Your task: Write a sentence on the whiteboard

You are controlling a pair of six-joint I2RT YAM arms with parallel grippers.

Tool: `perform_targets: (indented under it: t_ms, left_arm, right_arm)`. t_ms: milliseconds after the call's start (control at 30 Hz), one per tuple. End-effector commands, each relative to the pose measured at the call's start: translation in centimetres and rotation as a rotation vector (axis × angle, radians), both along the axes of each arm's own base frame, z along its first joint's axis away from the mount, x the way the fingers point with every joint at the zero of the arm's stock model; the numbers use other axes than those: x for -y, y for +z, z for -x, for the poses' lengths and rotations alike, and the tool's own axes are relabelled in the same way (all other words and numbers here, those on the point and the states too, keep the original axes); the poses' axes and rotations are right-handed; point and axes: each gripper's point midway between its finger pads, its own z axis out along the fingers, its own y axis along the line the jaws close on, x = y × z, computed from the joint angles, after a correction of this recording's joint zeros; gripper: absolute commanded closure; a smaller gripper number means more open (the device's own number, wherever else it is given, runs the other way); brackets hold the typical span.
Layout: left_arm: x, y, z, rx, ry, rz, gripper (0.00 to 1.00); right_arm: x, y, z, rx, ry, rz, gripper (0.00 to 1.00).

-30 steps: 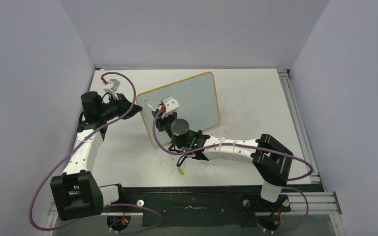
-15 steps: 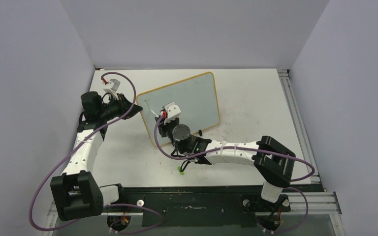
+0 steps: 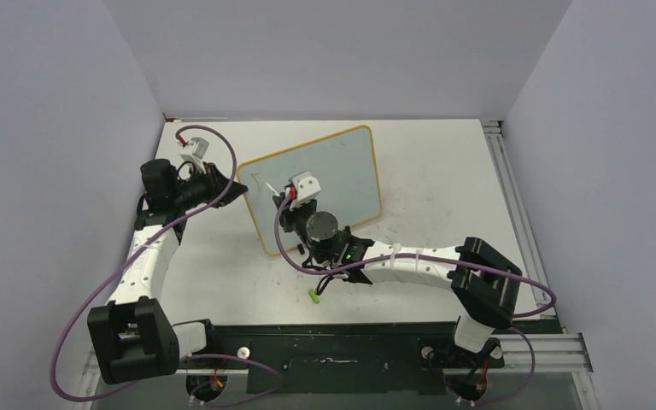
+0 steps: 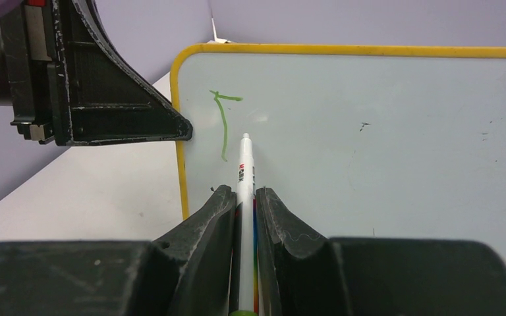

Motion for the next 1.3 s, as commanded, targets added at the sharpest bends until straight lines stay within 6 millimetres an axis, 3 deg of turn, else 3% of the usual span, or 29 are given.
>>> perform_targets:
  t_ms: [0,700,1267]
  left_arm:
    - [0.1,1.4,0.1,0.036,-0.007,-0.015,1.00]
    - [0.2,1.5,0.2,0.045,-0.012,-0.016,1.00]
    - [0.1,1.6,0.1,0.046,-0.007,-0.018,1.00]
  right_arm:
    - [-0.2,3.2,-0.8,0.044,-0.007,-0.072,0.95]
    - [-1.8,1.2,-1.2,0.014,0.031,-0.018,0.95]
    - [-0.7,-0.3,-0.5,-0.008,0.012,0.012,0.95]
